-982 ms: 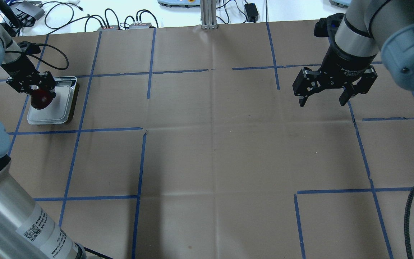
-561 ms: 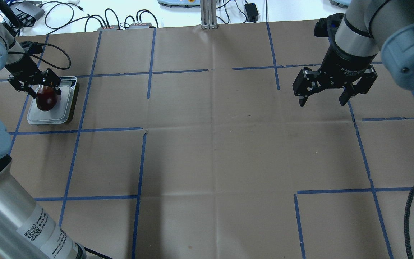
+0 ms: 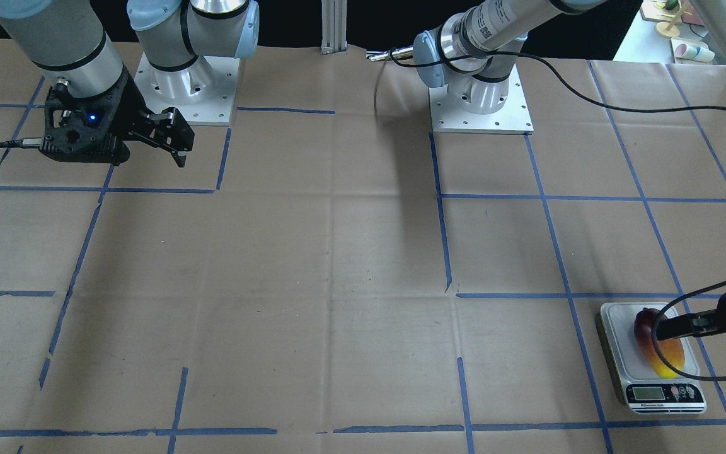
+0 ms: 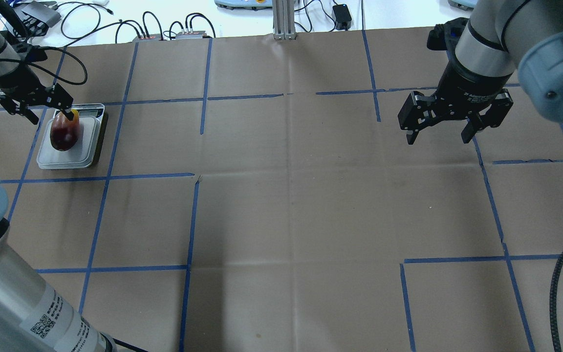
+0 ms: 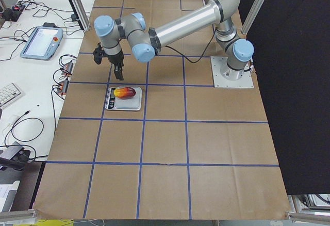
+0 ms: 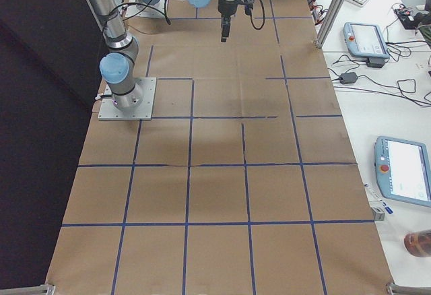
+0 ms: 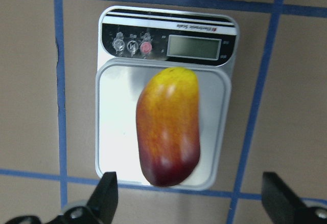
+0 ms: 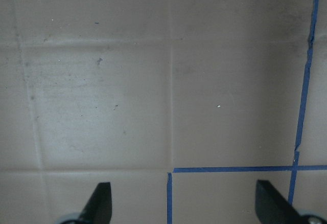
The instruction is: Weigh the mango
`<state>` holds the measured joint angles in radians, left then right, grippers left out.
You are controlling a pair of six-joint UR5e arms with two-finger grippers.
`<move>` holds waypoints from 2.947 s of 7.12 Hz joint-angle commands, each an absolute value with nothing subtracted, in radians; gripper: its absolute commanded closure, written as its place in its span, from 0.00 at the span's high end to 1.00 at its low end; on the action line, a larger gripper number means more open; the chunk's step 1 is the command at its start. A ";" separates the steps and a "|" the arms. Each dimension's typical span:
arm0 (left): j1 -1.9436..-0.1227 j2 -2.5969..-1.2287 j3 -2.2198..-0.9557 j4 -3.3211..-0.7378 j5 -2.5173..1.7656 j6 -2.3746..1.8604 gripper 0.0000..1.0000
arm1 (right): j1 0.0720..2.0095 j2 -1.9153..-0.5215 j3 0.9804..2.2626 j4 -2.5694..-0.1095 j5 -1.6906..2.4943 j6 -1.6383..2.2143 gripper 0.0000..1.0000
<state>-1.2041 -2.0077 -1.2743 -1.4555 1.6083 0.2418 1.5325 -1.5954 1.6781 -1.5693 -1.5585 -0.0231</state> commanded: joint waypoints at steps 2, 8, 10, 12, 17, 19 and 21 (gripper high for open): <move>-1.493 -1.795 -1.311 -1.641 1.605 0.031 1.00 | 1.532 -1.595 1.678 -1.569 -1.557 -0.023 1.00; -1.589 -1.620 -1.568 -1.605 1.485 0.026 1.00 | 1.532 -1.595 1.678 -1.569 -1.559 -0.023 1.00; -1.559 -1.620 -1.583 -1.572 1.491 0.035 1.00 | 1.532 -1.595 1.678 -1.569 -1.559 -0.023 1.00; -1.548 -1.618 -1.585 -1.539 1.602 0.029 0.99 | 1.532 -1.595 1.678 -1.569 -1.559 -0.023 1.00; -1.534 -1.620 -1.588 -1.536 1.597 0.026 0.99 | 1.532 -1.595 1.678 -1.569 -1.559 -0.023 1.00; -1.534 -1.623 -1.586 -1.536 1.597 0.025 0.99 | 1.532 -1.595 1.678 -1.569 -1.559 -0.023 1.00; -1.534 -1.623 -1.586 -1.536 1.597 0.023 0.99 | 1.532 -1.595 1.678 -1.569 -1.559 -0.023 1.00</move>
